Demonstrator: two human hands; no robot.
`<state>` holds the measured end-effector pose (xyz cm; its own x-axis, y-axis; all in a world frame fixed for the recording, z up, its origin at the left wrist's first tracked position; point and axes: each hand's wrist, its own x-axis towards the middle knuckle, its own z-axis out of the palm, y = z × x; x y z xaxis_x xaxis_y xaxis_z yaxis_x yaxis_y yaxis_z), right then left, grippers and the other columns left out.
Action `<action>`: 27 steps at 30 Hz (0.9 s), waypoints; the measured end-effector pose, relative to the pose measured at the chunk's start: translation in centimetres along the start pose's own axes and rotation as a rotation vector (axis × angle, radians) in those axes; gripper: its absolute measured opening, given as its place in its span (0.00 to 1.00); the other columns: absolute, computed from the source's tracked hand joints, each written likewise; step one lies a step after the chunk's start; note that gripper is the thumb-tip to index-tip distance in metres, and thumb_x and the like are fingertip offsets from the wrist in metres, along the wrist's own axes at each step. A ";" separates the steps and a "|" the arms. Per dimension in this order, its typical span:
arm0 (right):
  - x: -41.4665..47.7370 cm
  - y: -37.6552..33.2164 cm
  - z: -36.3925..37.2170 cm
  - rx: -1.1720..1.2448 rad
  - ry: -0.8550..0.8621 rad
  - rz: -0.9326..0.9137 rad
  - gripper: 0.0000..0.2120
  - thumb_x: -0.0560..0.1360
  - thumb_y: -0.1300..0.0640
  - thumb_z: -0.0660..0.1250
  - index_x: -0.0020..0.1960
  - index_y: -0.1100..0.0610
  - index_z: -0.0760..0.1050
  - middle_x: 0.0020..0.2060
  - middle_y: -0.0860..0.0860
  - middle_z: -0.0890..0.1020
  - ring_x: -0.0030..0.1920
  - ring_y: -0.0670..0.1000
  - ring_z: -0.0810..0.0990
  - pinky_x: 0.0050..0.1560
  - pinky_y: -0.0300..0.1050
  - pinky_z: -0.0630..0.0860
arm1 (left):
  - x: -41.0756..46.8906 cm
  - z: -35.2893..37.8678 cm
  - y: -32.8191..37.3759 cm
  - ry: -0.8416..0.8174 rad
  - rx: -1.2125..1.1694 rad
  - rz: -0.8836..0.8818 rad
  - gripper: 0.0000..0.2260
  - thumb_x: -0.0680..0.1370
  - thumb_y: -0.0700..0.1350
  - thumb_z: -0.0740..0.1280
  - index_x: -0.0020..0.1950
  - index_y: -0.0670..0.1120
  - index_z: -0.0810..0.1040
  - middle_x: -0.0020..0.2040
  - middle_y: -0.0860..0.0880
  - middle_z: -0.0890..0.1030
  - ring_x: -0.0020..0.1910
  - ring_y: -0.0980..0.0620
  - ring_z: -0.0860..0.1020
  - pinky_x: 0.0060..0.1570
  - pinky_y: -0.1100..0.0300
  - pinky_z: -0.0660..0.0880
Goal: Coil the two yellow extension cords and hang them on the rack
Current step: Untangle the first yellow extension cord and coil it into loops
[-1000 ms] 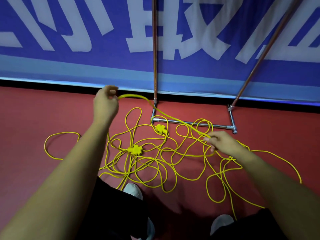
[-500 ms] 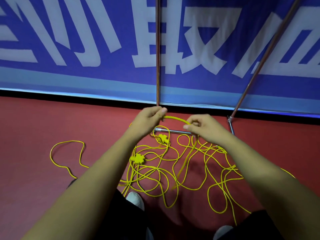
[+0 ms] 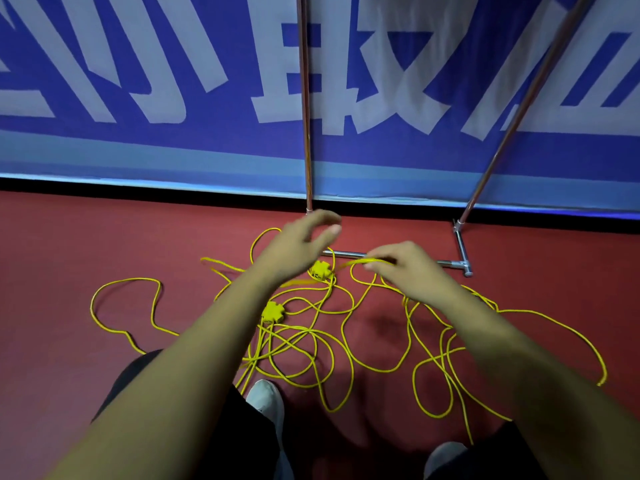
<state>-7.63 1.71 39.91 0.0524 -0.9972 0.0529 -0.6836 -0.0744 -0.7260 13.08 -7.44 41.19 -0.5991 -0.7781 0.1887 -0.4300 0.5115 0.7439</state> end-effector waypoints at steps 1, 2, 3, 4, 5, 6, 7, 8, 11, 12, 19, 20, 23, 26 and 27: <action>0.3 -0.9 0.4 -0.014 0.001 -0.038 0.05 0.76 0.58 0.69 0.42 0.54 0.82 0.31 0.45 0.79 0.33 0.41 0.73 0.39 0.44 0.70 | -0.1 0.9 0.5 -0.106 -0.033 0.016 0.14 0.80 0.53 0.62 0.60 0.47 0.78 0.54 0.54 0.81 0.52 0.61 0.77 0.57 0.63 0.71; 0.5 -1.7 0.6 -0.001 0.013 -0.056 0.06 0.76 0.60 0.68 0.41 0.55 0.80 0.28 0.44 0.76 0.31 0.41 0.71 0.36 0.43 0.67 | -0.1 1.6 0.7 -0.194 -0.039 0.011 0.15 0.80 0.55 0.61 0.58 0.47 0.78 0.51 0.53 0.82 0.49 0.59 0.78 0.54 0.62 0.73; 0.7 -2.0 0.6 0.040 0.035 -0.050 0.06 0.75 0.62 0.67 0.41 0.57 0.80 0.25 0.43 0.74 0.29 0.41 0.70 0.33 0.40 0.65 | 0.0 2.0 0.7 -0.256 -0.012 -0.007 0.15 0.80 0.56 0.60 0.55 0.46 0.78 0.48 0.52 0.82 0.47 0.56 0.79 0.51 0.60 0.74; 1.0 -1.9 0.5 0.080 0.067 -0.037 0.05 0.75 0.62 0.67 0.43 0.58 0.81 0.24 0.41 0.74 0.28 0.40 0.71 0.32 0.36 0.64 | 0.1 2.2 0.6 -0.285 0.025 -0.019 0.15 0.80 0.56 0.61 0.52 0.45 0.77 0.44 0.49 0.82 0.44 0.53 0.80 0.48 0.55 0.75; 1.2 -1.9 0.2 0.111 0.099 -0.029 0.05 0.76 0.61 0.68 0.44 0.57 0.82 0.24 0.40 0.74 0.27 0.40 0.71 0.31 0.34 0.64 | 0.3 2.1 0.3 -0.280 0.053 -0.021 0.14 0.81 0.54 0.61 0.49 0.43 0.77 0.40 0.47 0.81 0.39 0.52 0.78 0.44 0.52 0.74; 1.4 -1.5 0.0 0.135 0.111 -0.020 0.04 0.76 0.60 0.68 0.45 0.57 0.82 0.25 0.42 0.75 0.27 0.40 0.70 0.31 0.35 0.64 | 0.5 2.0 0.2 -0.246 0.051 -0.011 0.12 0.81 0.51 0.62 0.47 0.43 0.77 0.37 0.45 0.79 0.36 0.52 0.75 0.41 0.51 0.73; 1.4 -1.0 -0.2 0.157 0.106 -0.009 0.04 0.76 0.58 0.69 0.45 0.56 0.82 0.25 0.45 0.76 0.28 0.40 0.71 0.31 0.37 0.66 | 0.7 1.6 0.3 -0.192 0.017 -0.015 0.10 0.81 0.48 0.63 0.46 0.43 0.76 0.35 0.44 0.76 0.35 0.54 0.72 0.39 0.53 0.71; 1.5 -0.2 -0.4 0.159 0.090 0.004 0.04 0.77 0.57 0.68 0.44 0.56 0.81 0.26 0.49 0.77 0.27 0.41 0.72 0.32 0.38 0.67 | 0.9 1.2 0.4 -0.126 -0.045 -0.040 0.09 0.81 0.45 0.63 0.44 0.43 0.76 0.34 0.46 0.73 0.34 0.56 0.69 0.37 0.57 0.69; 1.3 3.8 -0.9 0.014 -0.021 0.130 0.08 0.78 0.57 0.67 0.39 0.55 0.76 0.27 0.50 0.76 0.26 0.41 0.69 0.31 0.40 0.65 | 1.6 -0.4 0.5 0.192 -0.272 -0.176 0.10 0.81 0.40 0.63 0.39 0.45 0.74 0.32 0.50 0.71 0.30 0.60 0.67 0.33 0.66 0.64; 1.0 5.5 -0.9 -0.038 -0.072 0.194 0.10 0.77 0.57 0.67 0.37 0.55 0.75 0.27 0.49 0.74 0.27 0.41 0.67 0.32 0.42 0.64 | 1.8 -1.0 0.0 0.297 -0.323 -0.229 0.11 0.81 0.41 0.63 0.38 0.46 0.74 0.32 0.50 0.71 0.29 0.61 0.67 0.33 0.66 0.64; 0.0 5.7 -1.2 0.201 -0.033 0.262 0.09 0.77 0.58 0.69 0.43 0.64 0.80 0.30 0.53 0.79 0.33 0.50 0.72 0.37 0.44 0.66 | 1.2 -3.2 -3.9 0.278 0.109 -0.234 0.11 0.77 0.41 0.67 0.59 0.48 0.80 0.58 0.50 0.79 0.57 0.56 0.75 0.55 0.67 0.66; 0.3 4.1 -1.1 0.223 -0.035 0.204 0.08 0.77 0.58 0.69 0.45 0.64 0.81 0.29 0.52 0.78 0.32 0.48 0.73 0.36 0.43 0.67 | 1.1 -2.8 -3.4 0.232 0.073 -0.171 0.12 0.78 0.42 0.67 0.61 0.49 0.80 0.60 0.52 0.79 0.59 0.58 0.74 0.56 0.69 0.66; 0.8 -0.9 -0.5 0.260 -0.101 0.034 0.03 0.76 0.61 0.70 0.45 0.57 0.83 0.29 0.51 0.78 0.28 0.44 0.73 0.33 0.37 0.71 | 0.9 -0.8 -1.2 -0.038 -0.111 -0.061 0.13 0.78 0.54 0.64 0.59 0.51 0.79 0.57 0.56 0.81 0.56 0.63 0.77 0.57 0.65 0.70; 1.4 -2.6 -0.2 0.356 -0.063 -0.008 0.04 0.76 0.65 0.68 0.46 0.62 0.82 0.29 0.51 0.78 0.28 0.44 0.74 0.34 0.38 0.74 | 0.5 0.7 -0.1 -0.314 -0.176 -0.077 0.16 0.76 0.61 0.63 0.46 0.49 0.79 0.40 0.52 0.83 0.41 0.56 0.78 0.46 0.56 0.74; 1.6 -2.5 -0.3 0.389 -0.045 0.007 0.04 0.76 0.65 0.68 0.47 0.62 0.82 0.29 0.51 0.78 0.29 0.44 0.74 0.34 0.38 0.74 | 0.5 0.8 -0.1 -0.321 -0.181 -0.089 0.16 0.76 0.61 0.63 0.42 0.49 0.78 0.35 0.52 0.81 0.36 0.54 0.77 0.41 0.55 0.73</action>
<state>-6.11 0.27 41.99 0.0869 -0.9960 0.0231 -0.3579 -0.0529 -0.9323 12.32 -7.60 40.72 -0.7584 -0.6479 -0.0705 -0.3803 0.3521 0.8552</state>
